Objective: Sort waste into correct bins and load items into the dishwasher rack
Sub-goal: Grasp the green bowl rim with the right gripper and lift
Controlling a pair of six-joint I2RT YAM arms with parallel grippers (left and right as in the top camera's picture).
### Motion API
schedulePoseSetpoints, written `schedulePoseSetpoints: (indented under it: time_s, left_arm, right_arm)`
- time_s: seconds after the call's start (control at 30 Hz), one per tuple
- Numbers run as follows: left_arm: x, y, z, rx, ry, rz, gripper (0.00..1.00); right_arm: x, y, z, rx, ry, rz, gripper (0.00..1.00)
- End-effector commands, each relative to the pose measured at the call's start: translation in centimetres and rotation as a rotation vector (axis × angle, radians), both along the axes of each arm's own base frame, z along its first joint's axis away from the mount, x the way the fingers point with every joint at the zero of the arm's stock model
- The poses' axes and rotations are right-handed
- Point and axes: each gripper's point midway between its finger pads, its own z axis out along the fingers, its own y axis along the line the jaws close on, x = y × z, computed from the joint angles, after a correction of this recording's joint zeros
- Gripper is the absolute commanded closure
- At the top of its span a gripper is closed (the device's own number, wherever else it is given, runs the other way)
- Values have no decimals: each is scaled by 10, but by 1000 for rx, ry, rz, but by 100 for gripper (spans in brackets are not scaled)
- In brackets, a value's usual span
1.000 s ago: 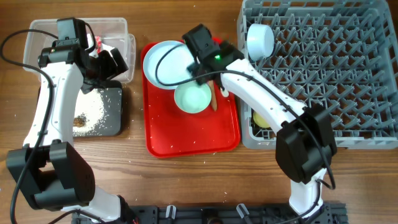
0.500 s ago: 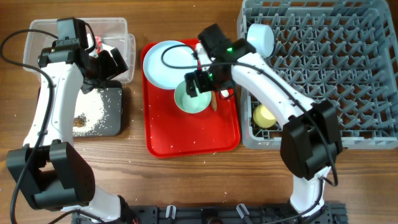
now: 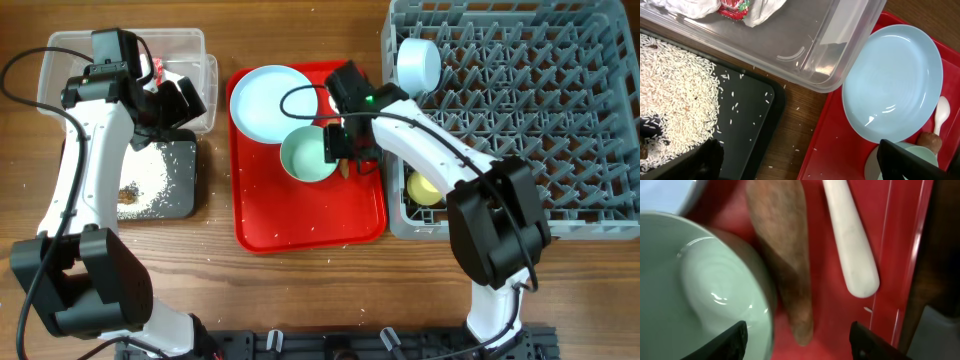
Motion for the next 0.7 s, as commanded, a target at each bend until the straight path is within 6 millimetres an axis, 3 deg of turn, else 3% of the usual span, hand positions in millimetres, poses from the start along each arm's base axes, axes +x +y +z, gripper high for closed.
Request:
schedulePoseSetpoints:
  time_s: [0.0,0.07,0.17,0.5,0.63,0.67]
  left_arm:
    - [4,0,15,-5,-42,-1,0]
    - [4,0,15,-5,-42,-1,0]
    - [4,0,15,-5,-41,-1,0]
    - [4,0,15,-5,-42,-1,0]
    - [4,0,15,-5,-42,-1,0]
    - [4,0,15,-5,-41,-1,0]
  right_arm:
    - [1,0,-1,-1,-12,-21,40]
    - [2,4,-1,15,-16,-7,52]
    - [3,6,0,16,-28,20,62]
    - [0,29,2,13,-81,88,71]
    - [-1,30,2,6,-84,82,95]
    - [-1,30,2,4,-84,78,96]
